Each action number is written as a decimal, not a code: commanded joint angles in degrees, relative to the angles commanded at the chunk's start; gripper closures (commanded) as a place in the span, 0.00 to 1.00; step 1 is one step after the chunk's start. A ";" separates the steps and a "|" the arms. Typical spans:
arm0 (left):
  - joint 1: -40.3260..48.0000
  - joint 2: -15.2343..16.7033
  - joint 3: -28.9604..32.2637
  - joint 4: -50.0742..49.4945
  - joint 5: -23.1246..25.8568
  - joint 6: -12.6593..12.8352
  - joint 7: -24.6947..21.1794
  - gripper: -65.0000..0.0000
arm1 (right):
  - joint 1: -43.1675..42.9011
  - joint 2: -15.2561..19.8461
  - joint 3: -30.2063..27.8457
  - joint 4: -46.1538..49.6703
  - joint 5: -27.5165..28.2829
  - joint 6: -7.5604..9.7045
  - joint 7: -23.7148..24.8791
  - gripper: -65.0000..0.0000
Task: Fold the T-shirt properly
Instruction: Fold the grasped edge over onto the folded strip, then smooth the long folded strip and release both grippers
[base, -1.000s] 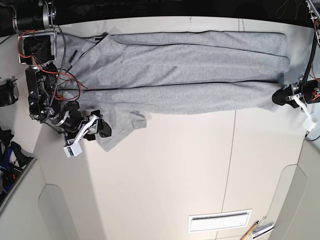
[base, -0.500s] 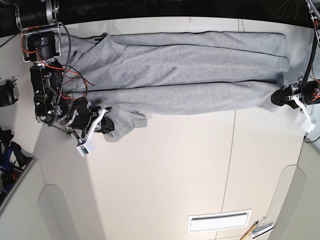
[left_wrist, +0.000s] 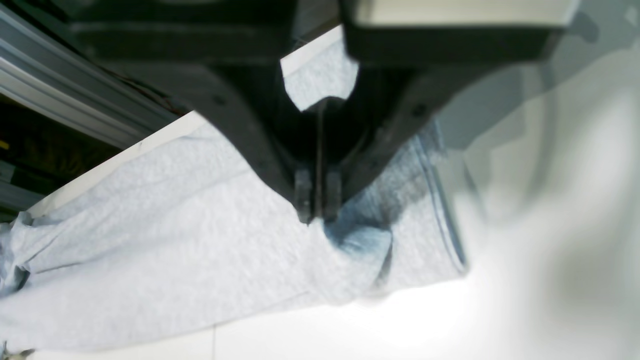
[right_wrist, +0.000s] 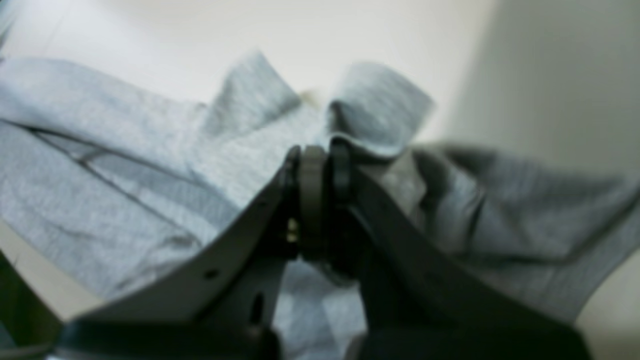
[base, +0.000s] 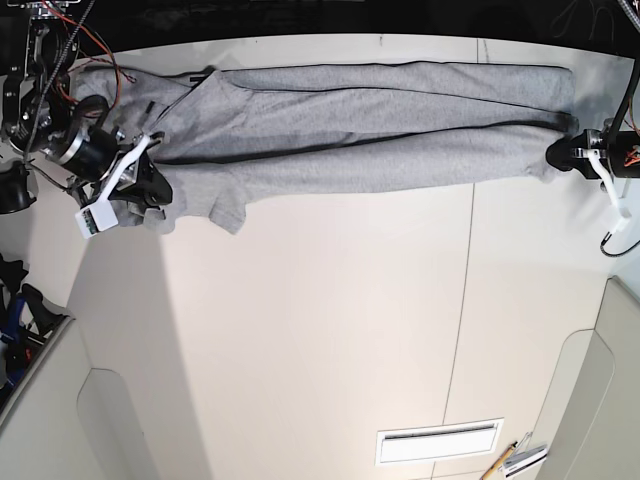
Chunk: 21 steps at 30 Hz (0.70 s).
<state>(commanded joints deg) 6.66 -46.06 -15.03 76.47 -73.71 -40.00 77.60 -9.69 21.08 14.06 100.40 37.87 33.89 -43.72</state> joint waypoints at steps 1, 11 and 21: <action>0.00 0.00 0.00 0.00 0.00 0.00 0.00 1.00 | -1.33 0.00 0.66 0.87 0.11 0.00 -0.26 1.00; 0.07 0.00 0.00 0.00 0.66 0.00 1.57 1.00 | -9.94 0.00 1.97 3.61 0.07 -0.07 -1.11 1.00; 0.17 0.02 -1.07 -0.02 -1.20 0.00 1.16 0.47 | -12.04 0.00 4.24 2.64 -3.30 -0.74 -1.33 0.42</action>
<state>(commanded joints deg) 6.83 -46.04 -16.10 76.44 -74.91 -40.00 78.76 -21.74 21.08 18.31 103.04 34.57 33.15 -45.06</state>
